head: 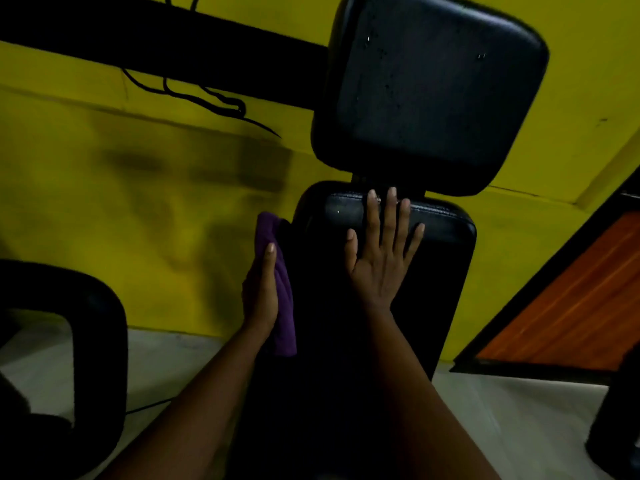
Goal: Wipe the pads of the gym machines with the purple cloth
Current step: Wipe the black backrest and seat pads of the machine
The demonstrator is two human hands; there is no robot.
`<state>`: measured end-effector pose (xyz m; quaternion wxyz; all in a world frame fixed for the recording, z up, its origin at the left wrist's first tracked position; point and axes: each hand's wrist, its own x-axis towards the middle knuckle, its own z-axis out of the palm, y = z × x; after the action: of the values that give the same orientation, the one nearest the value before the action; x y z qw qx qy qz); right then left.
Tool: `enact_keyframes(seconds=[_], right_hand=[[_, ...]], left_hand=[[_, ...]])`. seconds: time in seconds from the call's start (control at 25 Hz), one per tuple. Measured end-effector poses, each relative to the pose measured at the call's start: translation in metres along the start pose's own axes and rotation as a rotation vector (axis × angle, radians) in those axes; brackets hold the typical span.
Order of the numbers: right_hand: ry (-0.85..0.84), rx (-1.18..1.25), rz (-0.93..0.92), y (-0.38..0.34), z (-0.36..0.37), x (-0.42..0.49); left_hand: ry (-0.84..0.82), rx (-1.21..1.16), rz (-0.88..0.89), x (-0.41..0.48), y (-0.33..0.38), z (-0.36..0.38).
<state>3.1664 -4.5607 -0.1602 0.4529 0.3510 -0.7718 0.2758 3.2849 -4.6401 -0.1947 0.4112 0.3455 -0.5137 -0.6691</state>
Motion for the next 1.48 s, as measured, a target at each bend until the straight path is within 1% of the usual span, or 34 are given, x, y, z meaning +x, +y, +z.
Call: enact_keyframes(seconds=[0.12, 0.24, 0.36, 0.44, 0.52, 0.64, 0.76, 0.84, 1.0, 1.08, 1.2, 1.28, 1.4, 1.48], right_hand=[[-0.107, 0.1, -0.036, -0.012, 0.004, -0.085], [-0.141, 0.057, -0.099, -0.013, 0.016, -0.156], [-0.068, 0.007, -0.087, -0.01, 0.034, -0.163], [-0.037, 0.0, -0.079, -0.01, 0.037, -0.164], [-0.02, 0.021, -0.082, -0.012, 0.035, -0.166], [-0.044, 0.041, -0.075, -0.011, 0.034, -0.162], [-0.071, 0.047, -0.047, -0.013, 0.032, -0.167], [-0.108, 0.077, 0.01, -0.019, 0.032, -0.185], [-0.228, 0.124, 0.073, -0.037, 0.033, -0.274], [-0.252, 0.13, 0.076, -0.04, 0.036, -0.31], [-0.264, 0.112, 0.094, -0.041, 0.04, -0.316], [-0.258, 0.095, 0.089, -0.042, 0.037, -0.313], [-0.258, 0.112, 0.095, -0.04, 0.039, -0.315], [-0.244, 0.104, 0.088, -0.041, 0.041, -0.316]], left_hand=[[0.02, 0.003, -0.04, -0.011, -0.032, -0.016], [-0.021, -0.011, -0.095, -0.018, -0.066, -0.035], [-0.011, -0.038, -0.203, -0.023, -0.116, -0.057], [-0.044, -0.008, -0.201, -0.025, -0.127, -0.065], [-0.072, 0.022, -0.145, -0.019, -0.116, -0.061], [-0.113, -0.04, -0.026, -0.005, -0.094, -0.048], [-0.101, -0.056, 0.015, -0.018, -0.103, -0.048], [-0.054, -0.044, -0.017, -0.025, -0.122, -0.055], [-0.083, -0.069, -0.114, -0.03, -0.16, -0.078], [-0.088, -0.077, -0.203, -0.038, -0.187, -0.094], [-0.089, -0.106, -0.38, -0.047, -0.227, -0.116], [-0.119, -0.082, -0.385, -0.044, -0.225, -0.118], [-0.147, -0.131, -0.305, -0.04, -0.205, -0.109], [-0.134, -0.148, -0.324, -0.041, -0.213, -0.112]])
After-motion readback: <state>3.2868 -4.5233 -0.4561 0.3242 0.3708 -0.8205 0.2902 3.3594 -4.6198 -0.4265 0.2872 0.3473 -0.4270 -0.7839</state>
